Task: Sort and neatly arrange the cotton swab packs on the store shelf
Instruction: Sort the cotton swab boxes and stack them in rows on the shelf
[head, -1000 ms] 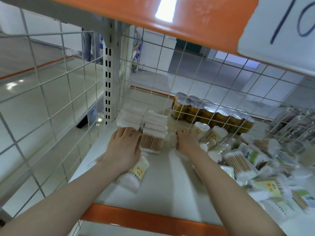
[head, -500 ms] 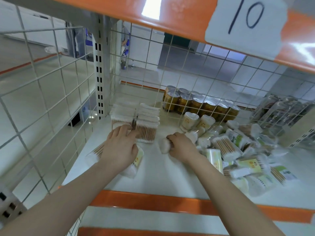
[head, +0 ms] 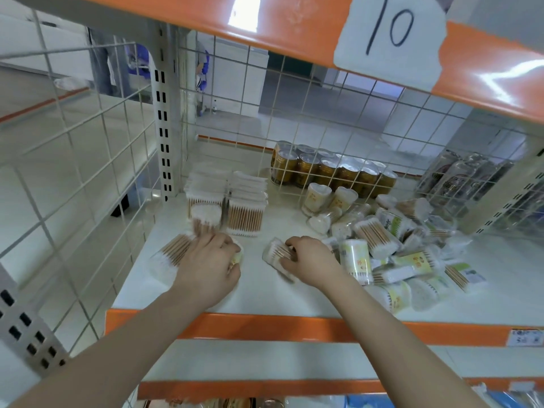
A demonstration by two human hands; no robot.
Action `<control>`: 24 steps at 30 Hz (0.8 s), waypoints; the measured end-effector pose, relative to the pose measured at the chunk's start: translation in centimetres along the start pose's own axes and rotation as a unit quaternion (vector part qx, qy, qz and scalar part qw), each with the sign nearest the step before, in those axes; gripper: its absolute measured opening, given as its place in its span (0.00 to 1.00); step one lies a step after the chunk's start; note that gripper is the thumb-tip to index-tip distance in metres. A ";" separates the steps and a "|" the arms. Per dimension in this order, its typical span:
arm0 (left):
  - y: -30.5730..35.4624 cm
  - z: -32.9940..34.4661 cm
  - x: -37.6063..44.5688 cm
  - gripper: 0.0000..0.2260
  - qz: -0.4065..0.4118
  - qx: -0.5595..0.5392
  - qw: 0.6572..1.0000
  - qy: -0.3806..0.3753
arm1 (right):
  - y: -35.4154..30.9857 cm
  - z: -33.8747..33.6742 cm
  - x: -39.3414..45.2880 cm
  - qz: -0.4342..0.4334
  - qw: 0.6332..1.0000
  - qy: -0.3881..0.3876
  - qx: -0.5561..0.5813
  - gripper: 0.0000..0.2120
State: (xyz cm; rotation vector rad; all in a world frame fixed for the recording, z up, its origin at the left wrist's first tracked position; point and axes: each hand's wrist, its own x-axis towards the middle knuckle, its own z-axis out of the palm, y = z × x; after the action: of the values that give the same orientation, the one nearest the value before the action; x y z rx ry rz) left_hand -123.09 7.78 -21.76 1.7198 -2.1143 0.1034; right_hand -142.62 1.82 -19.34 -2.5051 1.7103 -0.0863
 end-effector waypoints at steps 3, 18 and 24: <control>-0.1 0.5 -0.4 0.10 -0.011 -0.016 1.000 -0.015 | -1.0 0.2 -0.5 0.009 1.000 -0.006 0.017 0.18; -0.2 -0.9 -0.7 0.17 -0.041 0.030 0.996 -0.071 | -4.2 0.9 -2.6 0.046 0.984 -0.012 0.172 0.14; -0.6 -1.1 -1.0 0.15 -0.044 -0.024 0.998 -0.030 | -5.0 1.5 -3.0 0.061 0.975 -0.009 0.213 0.14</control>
State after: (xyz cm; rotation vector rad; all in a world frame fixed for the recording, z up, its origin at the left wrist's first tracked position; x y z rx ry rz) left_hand -122.10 8.88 -21.19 1.8062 -2.0619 -0.0256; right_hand -138.98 6.51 -20.19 -2.0823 1.6254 -0.3762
